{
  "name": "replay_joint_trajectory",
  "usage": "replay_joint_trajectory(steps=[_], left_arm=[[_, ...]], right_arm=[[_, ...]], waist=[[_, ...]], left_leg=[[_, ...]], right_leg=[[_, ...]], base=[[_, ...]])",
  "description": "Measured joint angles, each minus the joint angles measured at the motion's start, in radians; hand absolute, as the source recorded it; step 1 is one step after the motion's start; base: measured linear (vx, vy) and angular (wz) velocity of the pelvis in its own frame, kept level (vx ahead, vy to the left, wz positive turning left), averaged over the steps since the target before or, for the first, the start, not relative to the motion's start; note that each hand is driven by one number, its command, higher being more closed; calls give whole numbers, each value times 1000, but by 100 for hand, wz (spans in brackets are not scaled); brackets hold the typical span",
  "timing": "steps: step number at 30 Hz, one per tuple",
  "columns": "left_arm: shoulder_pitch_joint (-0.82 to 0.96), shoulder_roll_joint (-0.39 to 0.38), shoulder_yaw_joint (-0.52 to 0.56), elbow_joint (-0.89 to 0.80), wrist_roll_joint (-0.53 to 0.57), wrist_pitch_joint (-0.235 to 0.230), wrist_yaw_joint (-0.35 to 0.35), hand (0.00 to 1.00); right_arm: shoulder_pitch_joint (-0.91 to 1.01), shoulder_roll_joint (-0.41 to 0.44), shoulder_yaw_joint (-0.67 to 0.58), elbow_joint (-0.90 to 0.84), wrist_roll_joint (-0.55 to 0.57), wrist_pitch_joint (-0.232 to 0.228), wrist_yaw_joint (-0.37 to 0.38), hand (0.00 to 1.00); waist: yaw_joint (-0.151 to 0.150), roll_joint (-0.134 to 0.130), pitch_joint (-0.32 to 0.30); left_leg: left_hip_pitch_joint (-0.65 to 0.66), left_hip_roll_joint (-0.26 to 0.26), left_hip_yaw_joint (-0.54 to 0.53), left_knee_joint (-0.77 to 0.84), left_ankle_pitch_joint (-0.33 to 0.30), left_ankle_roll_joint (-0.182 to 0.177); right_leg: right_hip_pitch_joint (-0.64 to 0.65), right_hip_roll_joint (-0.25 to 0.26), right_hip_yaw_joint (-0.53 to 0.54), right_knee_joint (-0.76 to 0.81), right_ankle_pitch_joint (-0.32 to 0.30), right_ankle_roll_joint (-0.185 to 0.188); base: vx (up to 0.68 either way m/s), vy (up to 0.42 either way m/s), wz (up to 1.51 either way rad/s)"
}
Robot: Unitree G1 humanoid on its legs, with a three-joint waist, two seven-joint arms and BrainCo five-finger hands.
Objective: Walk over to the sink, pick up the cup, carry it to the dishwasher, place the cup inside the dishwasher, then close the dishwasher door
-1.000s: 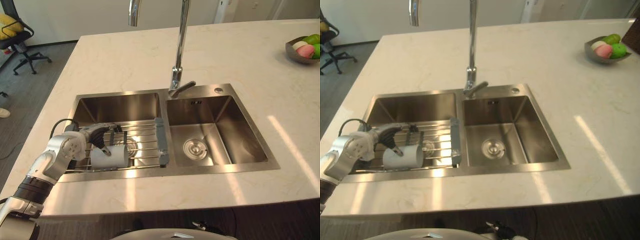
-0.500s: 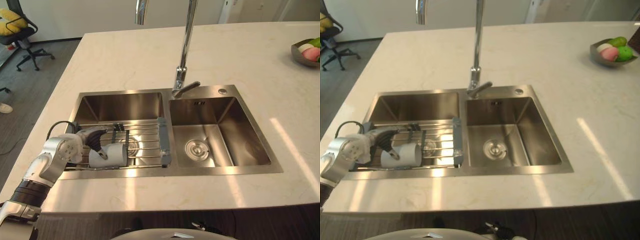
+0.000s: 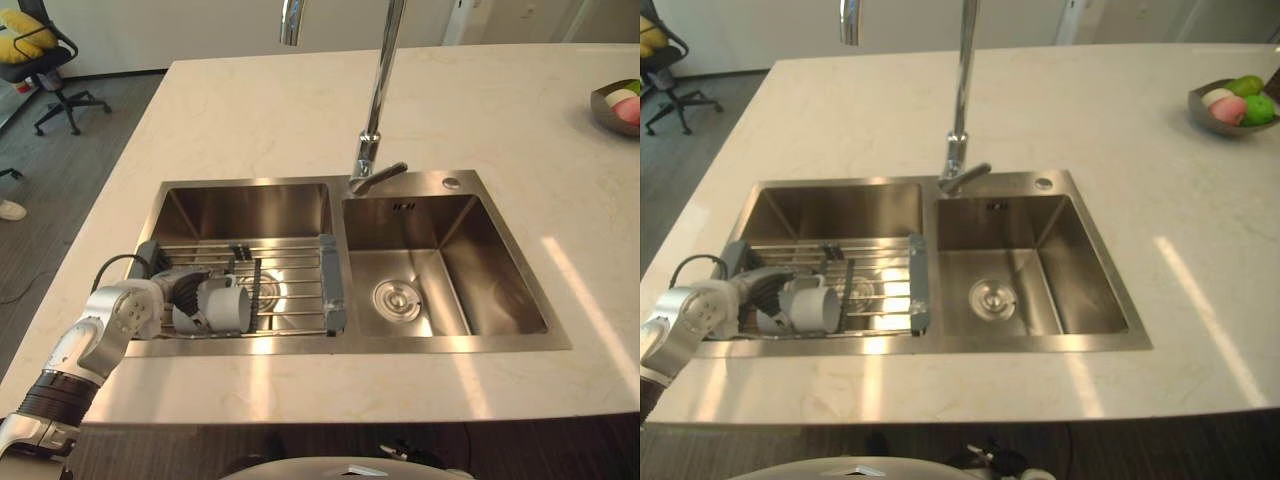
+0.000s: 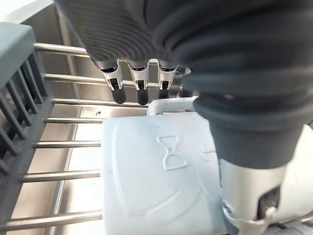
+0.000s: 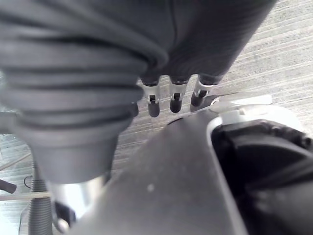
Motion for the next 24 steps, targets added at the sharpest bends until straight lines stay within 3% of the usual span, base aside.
replay_joint_trajectory(steps=[16,24], left_arm=[[16,0,0,0,0,8,80,0],[16,-2,0,0,-1,6,71,0]], right_arm=[[-1,0,9,-1,0,0,-5,0],[-1,1,10,-2,0,1,-5,0]], waist=[[-1,-3,2],[-1,-5,2]], left_leg=[[0,-1,-1,0,0,0],[-6,-3,-14,0,1,1]], right_leg=[[0,-1,-2,1,0,0],[1,-3,-16,1,-1,2]], base=[[0,0,0],[2,0,4]])
